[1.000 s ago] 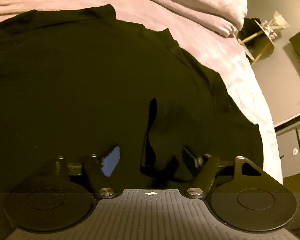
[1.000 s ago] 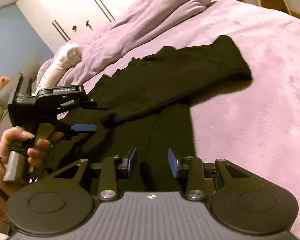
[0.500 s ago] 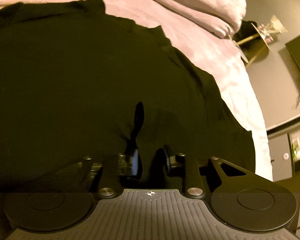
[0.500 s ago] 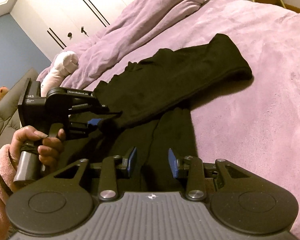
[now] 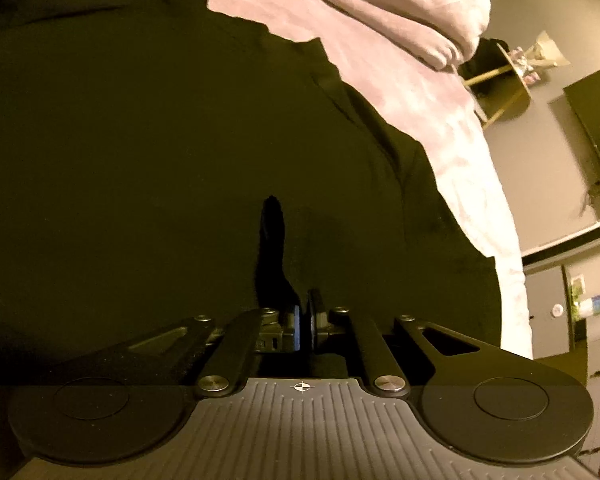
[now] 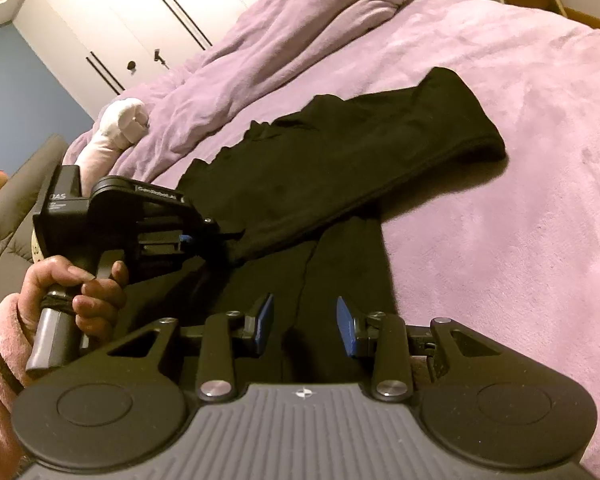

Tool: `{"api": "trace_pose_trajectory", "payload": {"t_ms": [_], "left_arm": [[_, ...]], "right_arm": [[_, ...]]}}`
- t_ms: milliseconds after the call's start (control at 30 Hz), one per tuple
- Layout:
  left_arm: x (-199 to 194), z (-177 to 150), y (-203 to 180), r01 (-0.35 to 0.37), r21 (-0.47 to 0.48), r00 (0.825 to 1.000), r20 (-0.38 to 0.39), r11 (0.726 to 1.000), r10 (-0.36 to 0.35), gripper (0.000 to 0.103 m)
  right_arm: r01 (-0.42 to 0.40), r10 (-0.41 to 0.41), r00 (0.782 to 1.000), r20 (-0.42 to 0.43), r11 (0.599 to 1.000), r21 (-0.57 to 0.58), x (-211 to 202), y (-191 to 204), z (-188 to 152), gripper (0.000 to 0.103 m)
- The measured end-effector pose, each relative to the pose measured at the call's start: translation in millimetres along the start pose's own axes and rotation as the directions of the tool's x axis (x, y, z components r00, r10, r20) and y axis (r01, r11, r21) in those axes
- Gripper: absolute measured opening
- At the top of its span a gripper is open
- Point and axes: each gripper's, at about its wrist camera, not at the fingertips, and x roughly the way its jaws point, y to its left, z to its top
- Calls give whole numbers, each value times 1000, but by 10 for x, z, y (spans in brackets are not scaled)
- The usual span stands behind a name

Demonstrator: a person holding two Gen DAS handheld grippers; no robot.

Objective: Fold small clothes

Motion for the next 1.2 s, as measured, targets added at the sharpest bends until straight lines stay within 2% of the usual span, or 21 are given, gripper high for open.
{"api": "trace_pose_trajectory", "payload": {"t_ms": [33, 167, 267, 400, 500, 533, 567, 667, 800, 867, 900, 933, 967, 1033, 1100, 1200], "left_arm": [[-34, 12, 14, 13, -12, 1000, 2, 1000, -13, 7], [-170, 51, 77, -10, 0, 1000, 17, 1000, 10, 12], [-220, 54, 158, -22, -10, 1000, 21, 1000, 22, 12], [-203, 31, 240, -4, -47, 1000, 14, 999, 5, 27], [-227, 46, 253, 7, -65, 1000, 7, 998, -6, 32], [-258, 56, 265, 17, -70, 1000, 19, 997, -15, 40], [-272, 73, 275, 16, -72, 1000, 26, 997, -14, 42], [-278, 79, 307, 19, -75, 1000, 21, 997, -17, 41], [-150, 58, 295, 53, -87, 998, -19, 995, -55, 35], [-68, 57, 237, 46, -66, 999, -21, 997, -47, 27], [-38, 63, 206, 41, -54, 999, -20, 998, -42, 11], [-7, 74, 173, 41, -43, 999, -25, 998, -42, 5], [11, 87, 136, 34, -29, 999, -26, 999, -35, 5], [-33, 122, 28, 2, 31, 1000, 6, 1000, -2, 5], [-179, 170, -54, 2, 86, 998, 66, 996, -8, 5], [-502, 272, -75, -35, 142, 987, 157, 989, 12, 5]], "right_arm": [[-1, 1, 1000, -2, 1000, 3, -1, -3, 4, 34], [-4, 4, 1000, -4, 1000, 9, 3, -6, 11, 34], [-7, 7, 1000, -4, 1000, 20, 19, -22, 11, 34], [-10, 10, 1000, -5, 999, 34, 25, -31, 16, 35], [-11, 11, 1000, -9, 999, 30, 18, -32, 14, 35], [-10, 10, 1000, -10, 1000, 28, 12, -35, 15, 35], [-10, 10, 1000, -10, 1000, 29, 5, -35, 15, 35], [-15, 16, 1000, -10, 999, 35, 1, -55, 16, 36], [-17, 17, 1000, -4, 999, 49, 32, -65, 17, 36], [-18, 19, 1000, -5, 998, 53, 36, -53, 18, 36], [-17, 17, 1000, -5, 999, 49, 35, -41, 17, 36], [-15, 15, 1000, -6, 999, 41, 32, -29, 17, 36], [-14, 14, 1000, -7, 999, 34, 30, -17, 16, 36], [-9, 10, 1000, -10, 1000, 26, 32, -6, 17, 36], [-2, 2, 1000, -12, 1000, 20, 45, -2, 33, 36], [8, -8, 1000, -4, 1000, -2, 89, 29, 98, 36]]}}
